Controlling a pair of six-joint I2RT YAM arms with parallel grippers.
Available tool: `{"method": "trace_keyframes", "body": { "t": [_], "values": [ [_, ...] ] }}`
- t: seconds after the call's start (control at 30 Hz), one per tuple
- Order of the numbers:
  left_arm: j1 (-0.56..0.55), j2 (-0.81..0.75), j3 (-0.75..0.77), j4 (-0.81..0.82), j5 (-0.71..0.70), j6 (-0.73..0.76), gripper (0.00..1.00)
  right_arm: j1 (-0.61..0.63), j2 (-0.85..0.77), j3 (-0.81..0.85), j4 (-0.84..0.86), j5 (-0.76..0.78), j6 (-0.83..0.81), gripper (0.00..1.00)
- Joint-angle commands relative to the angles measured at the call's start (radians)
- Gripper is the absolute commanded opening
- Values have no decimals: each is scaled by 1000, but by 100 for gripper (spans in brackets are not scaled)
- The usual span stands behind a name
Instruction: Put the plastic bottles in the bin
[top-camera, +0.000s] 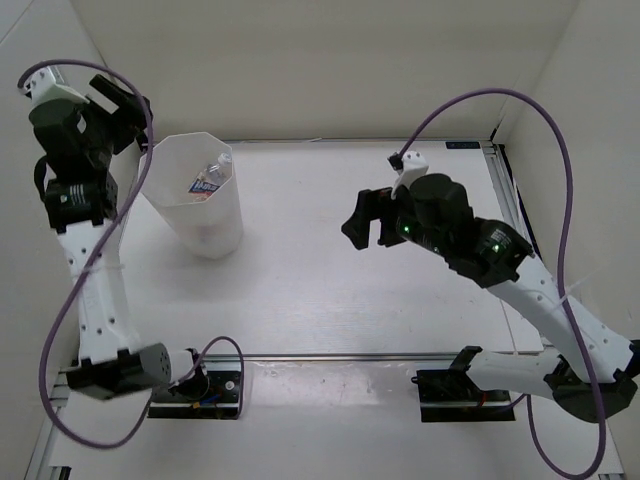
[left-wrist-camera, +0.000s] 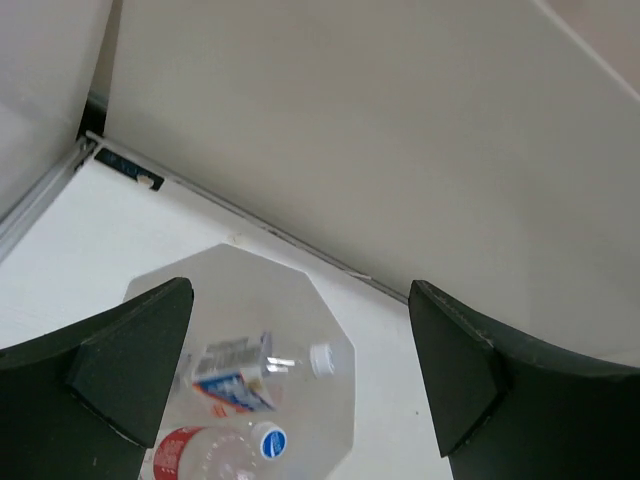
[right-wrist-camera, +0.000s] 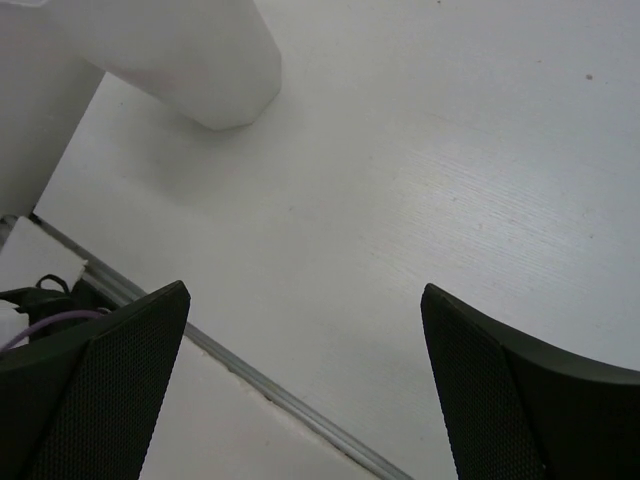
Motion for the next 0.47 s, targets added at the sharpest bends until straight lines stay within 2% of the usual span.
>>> {"method": "trace_keyframes", "body": {
  "t": [0.0,0.1,0.23,0.3,0.37,0.43],
  "values": [
    [-23,-239,-43,-45,-41,104,100,-79,72,144,-160,-158,36,100],
    [-53,-401,-224,-167,-121,142,100,-114,108,231,-209,-230,46,100],
    [-53,-591,-497,-296,-198,110,100,-125,117,278,-234,-181,111,100],
    [-53,-695,-625,-310,-254,101,100,-134,117,292,-249,-92,135,100],
    [-53,-754,-703,-310,-267,113,100,-183,150,318,-298,-110,135,100],
    [-53,-803,-775,-296,-310,122,100,-218,212,391,-422,-89,191,100]
  ]
}}
